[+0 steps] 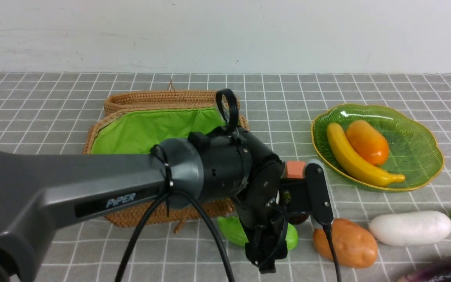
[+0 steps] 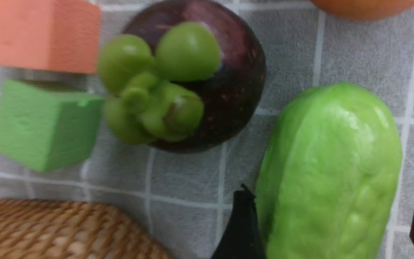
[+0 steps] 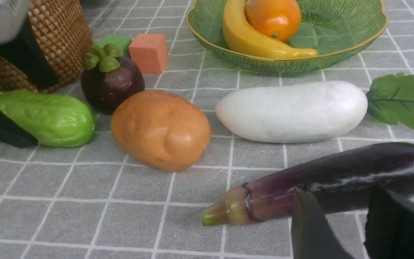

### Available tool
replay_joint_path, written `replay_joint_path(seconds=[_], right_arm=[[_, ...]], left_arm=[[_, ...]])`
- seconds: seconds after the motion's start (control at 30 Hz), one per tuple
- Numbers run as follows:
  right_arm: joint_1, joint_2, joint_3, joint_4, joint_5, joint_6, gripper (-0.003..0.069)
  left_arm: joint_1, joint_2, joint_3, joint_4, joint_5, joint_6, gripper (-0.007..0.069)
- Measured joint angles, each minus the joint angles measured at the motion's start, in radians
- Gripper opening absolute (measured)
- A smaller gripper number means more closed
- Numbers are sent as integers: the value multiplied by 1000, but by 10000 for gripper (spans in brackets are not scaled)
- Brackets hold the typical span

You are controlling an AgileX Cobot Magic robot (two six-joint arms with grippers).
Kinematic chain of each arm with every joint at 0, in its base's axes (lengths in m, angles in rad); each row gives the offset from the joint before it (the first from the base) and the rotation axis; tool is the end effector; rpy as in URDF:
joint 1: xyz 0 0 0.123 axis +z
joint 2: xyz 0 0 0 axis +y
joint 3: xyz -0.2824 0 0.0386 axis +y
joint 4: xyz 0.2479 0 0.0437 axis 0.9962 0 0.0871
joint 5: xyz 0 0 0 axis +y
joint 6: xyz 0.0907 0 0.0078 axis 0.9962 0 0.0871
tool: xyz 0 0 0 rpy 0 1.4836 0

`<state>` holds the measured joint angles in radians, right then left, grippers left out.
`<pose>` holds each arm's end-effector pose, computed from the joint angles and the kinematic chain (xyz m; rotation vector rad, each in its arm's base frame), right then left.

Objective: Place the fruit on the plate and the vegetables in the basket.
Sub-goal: Take a chayote with your left arm and place it on the basket on the left.

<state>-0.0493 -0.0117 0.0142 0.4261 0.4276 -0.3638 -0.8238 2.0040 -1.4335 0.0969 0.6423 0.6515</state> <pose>0.0513 0.0131 0.1740 -0.0458 1.8768 0.1471 0.2927 -0.3083 0.1840 1.8735 1.9326 0.0490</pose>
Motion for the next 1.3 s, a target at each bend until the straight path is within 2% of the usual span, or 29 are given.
replay_joint_path(seconds=[0.1, 0.2, 0.57, 0.67, 0.77, 0.8, 0.83, 0.93, 0.97, 1.1, 1.2, 1.3], right_arm=[[0, 0, 0, 0, 0, 0, 241], [0, 0, 0, 0, 0, 0, 241], [0, 0, 0, 0, 0, 0, 241], [0, 0, 0, 0, 0, 0, 241], [0, 0, 0, 0, 0, 0, 241], [0, 0, 0, 0, 0, 0, 241], [0, 0, 0, 0, 0, 0, 241], [0, 0, 0, 0, 0, 0, 241], [0, 0, 0, 0, 0, 0, 241], [0, 0, 0, 0, 0, 0, 241], [0, 0, 0, 0, 0, 0, 241], [0, 0, 0, 0, 0, 0, 241]], left_arm=[[0, 14, 0, -3, 2, 0, 530], [0, 8, -6, -24, 51, 0, 426], [0, -246, -166, -17, 448, 0, 426], [24, -378, -201, 78, 503, 0, 426], [94, -431, -202, 123, 497, -15, 426], [162, -455, -203, 132, 473, -38, 426], [183, -458, -203, 133, 465, -45, 426], [358, -454, -187, 80, 347, -62, 426], [382, -447, -175, 58, 303, -56, 426], [418, -382, -114, -23, 174, -5, 426], [418, -340, -86, -40, 141, 9, 428], [418, -284, -53, -47, 118, 8, 498]])
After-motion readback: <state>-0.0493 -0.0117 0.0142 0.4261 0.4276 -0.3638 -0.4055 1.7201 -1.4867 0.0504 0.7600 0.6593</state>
